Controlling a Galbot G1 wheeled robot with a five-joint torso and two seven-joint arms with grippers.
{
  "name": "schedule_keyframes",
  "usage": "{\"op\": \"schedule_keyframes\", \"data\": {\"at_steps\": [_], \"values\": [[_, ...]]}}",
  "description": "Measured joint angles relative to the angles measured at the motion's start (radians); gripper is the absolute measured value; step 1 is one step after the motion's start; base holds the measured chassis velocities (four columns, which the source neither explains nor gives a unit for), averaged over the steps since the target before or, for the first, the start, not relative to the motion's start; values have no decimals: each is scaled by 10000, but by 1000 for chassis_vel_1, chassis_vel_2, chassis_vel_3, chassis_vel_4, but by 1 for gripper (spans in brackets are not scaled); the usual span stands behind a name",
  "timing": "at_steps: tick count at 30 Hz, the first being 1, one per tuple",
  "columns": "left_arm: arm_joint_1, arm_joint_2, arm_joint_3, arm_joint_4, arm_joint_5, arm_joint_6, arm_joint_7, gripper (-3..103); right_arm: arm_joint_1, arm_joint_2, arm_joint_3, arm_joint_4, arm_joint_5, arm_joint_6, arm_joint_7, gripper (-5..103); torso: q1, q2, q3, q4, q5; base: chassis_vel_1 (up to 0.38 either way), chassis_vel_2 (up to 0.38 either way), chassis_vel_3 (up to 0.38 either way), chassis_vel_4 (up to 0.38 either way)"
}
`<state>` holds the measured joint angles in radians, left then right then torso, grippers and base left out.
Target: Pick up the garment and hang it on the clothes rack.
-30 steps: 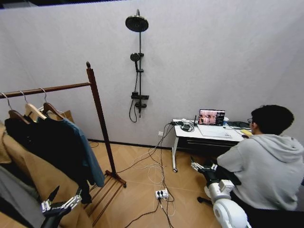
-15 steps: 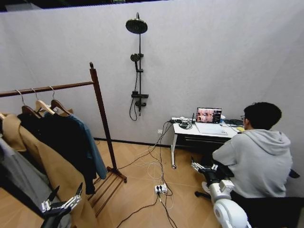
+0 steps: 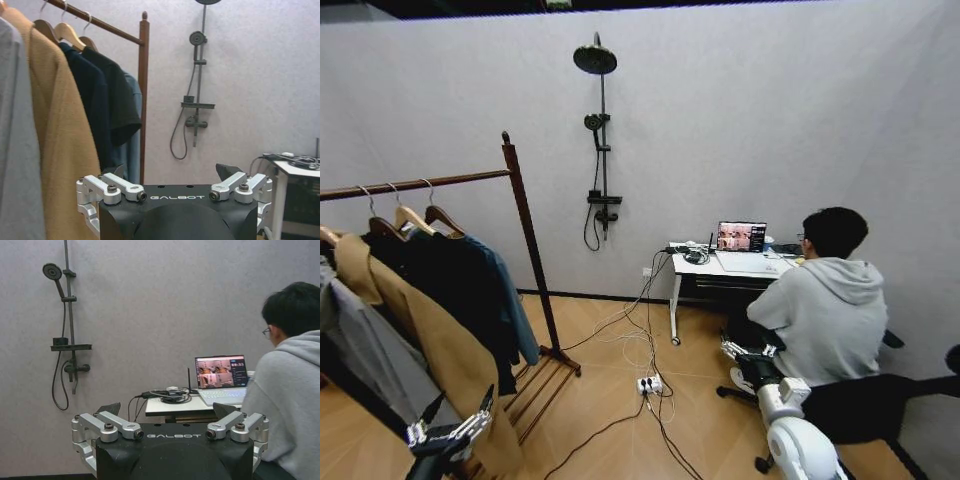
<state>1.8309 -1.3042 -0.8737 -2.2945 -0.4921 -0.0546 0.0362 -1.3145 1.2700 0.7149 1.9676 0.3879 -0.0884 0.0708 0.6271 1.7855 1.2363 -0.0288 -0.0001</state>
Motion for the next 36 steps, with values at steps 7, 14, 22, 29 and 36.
{"op": "schedule_keyframes", "data": {"at_steps": [7, 14, 22, 29, 36], "values": [[0, 0, 0, 0, 0, 0, 1, 100, -4, 12, -6, -49, -14, 12, -8, 100, 0, 0, 0, -3, -1, 27, -201, -198, 37], [0, 0, 0, 0, 0, 0, 1, 100, -35, 35, -5, -61, -33, 29, -16, 100, 2, 0, 0, 0, 1, 98, -140, -164, 88], [0, 0, 0, 0, 0, 0, 0, 100, -98, 76, -59, -77, -97, 92, -22, 100, 0, 0, 0, 1, 1, 120, -104, -127, 114], [0, 0, 0, 0, 0, 0, 0, 100, -143, 72, -54, -78, -100, 158, -22, 100, 1, 0, 0, 0, 1, 115, -123, -129, 115], [0, 0, 0, 0, 1, 0, 1, 100, -206, 70, -49, -94, -116, 266, -22, 100, 1, 0, 0, 1, 1, 140, -141, -138, 150]]}}
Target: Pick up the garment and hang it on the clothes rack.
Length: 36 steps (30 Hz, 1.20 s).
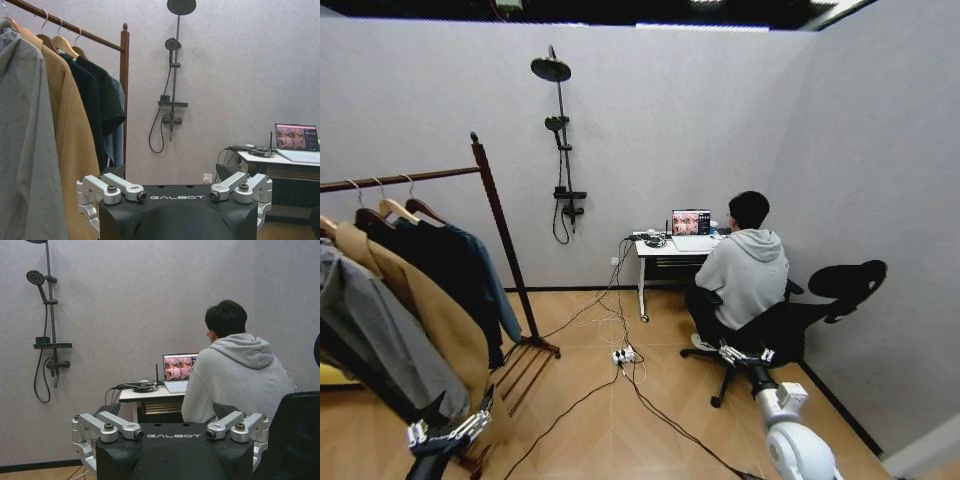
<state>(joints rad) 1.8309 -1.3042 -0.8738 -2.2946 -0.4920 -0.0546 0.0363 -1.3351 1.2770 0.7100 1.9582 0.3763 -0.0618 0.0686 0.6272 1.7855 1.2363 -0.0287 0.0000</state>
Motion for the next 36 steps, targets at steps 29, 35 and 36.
{"op": "schedule_keyframes", "data": {"at_steps": [29, 35, 36], "values": [[0, 0, 0, 0, 0, 0, 0, 100, -19, 99, -46, 2, -183, 68, 1, 100, 0, 0, 0, -3, 0, 145, -174, -176, 149], [0, 0, 0, 0, -1, 0, 2, 100, -1, 126, -103, -18, -241, 56, 1, 100, -1, 1, 0, 0, 0, 150, -191, -153, 146], [0, 0, 0, 0, 0, 0, 2, 100, 3, 128, -108, -32, -254, 56, 1, 100, 0, 0, 0, 1, 0, 169, -173, -163, 172]]}}
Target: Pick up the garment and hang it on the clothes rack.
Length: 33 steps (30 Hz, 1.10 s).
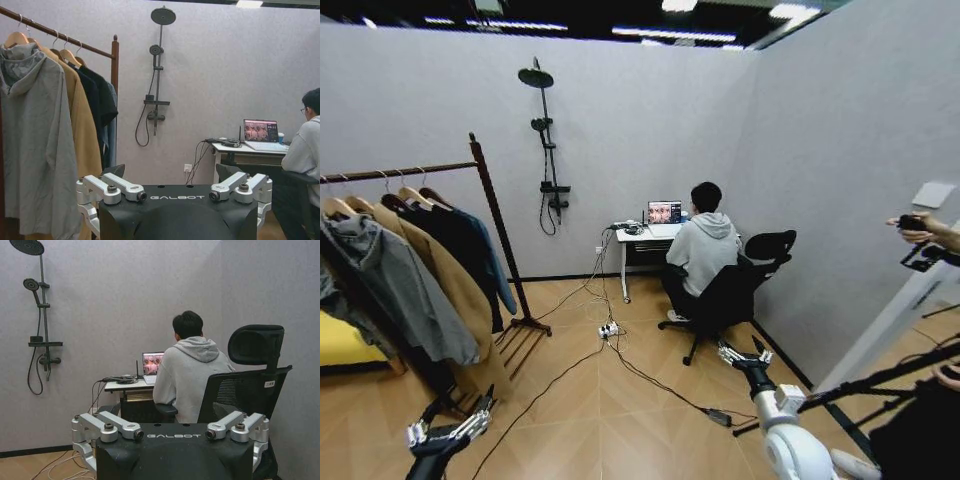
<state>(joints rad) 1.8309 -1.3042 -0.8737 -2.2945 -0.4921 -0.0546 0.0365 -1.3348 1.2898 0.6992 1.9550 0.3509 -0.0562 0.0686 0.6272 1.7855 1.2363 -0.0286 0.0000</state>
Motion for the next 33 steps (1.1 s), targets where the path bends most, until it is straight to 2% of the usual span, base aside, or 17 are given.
{"op": "schedule_keyframes", "data": {"at_steps": [33], "values": [[0, 0, 0, 0, 0, 0, -2, 100, 256, -41, -250, -511, -37, 179, -48, 100, -1, 0, 0, -5, 4, 154, -144, -149, 145]]}}
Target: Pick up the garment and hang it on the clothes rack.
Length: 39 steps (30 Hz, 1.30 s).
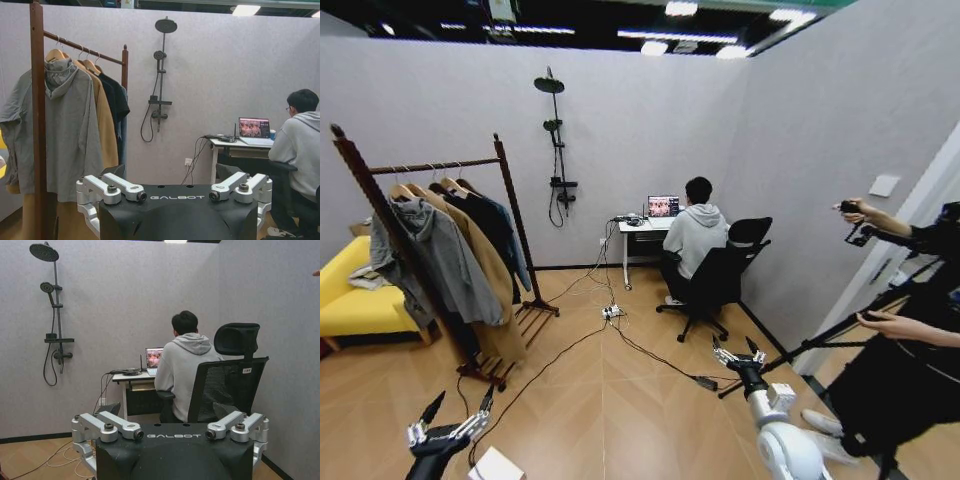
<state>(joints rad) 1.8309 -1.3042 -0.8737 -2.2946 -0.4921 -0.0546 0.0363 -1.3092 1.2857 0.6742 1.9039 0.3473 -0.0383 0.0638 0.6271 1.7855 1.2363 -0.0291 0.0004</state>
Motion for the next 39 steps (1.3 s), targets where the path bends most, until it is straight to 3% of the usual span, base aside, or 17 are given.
{"op": "schedule_keyframes", "data": {"at_steps": [9, 23, 28, 33, 39], "values": [[0, 0, 0, 0, 0, 0, 0, 100, -71, -30, 47, -137, 38, 449, -257, 100, -2, 1, -1, 2, -2, 60, -64, -58, 67], [-1, 0, 0, 0, 0, 0, 0, 100, -292, -33, 80, 22, 91, 523, -900, 100, 1, -1, 0, 4, -3, -5, 7, 5, -3], [-1, 0, 0, 0, 0, 0, 0, 100, -449, -62, 179, 191, 258, 339, -1256, 100, 1, -1, 0, 3, -3, 0, 0, 0, 0], [-2, 0, 0, 0, 0, 0, 0, 100, -605, -131, 363, 579, 546, -294, -1302, 100, 1, -1, 0, 3, -3, 0, 0, 0, 0], [-1, 0, 0, 0, -1, 0, 0, 100, -824, -138, 429, 1013, 610, -369, -1327, 100, 1, 0, 0, 3, -3, 0, 0, 0, 0]]}}
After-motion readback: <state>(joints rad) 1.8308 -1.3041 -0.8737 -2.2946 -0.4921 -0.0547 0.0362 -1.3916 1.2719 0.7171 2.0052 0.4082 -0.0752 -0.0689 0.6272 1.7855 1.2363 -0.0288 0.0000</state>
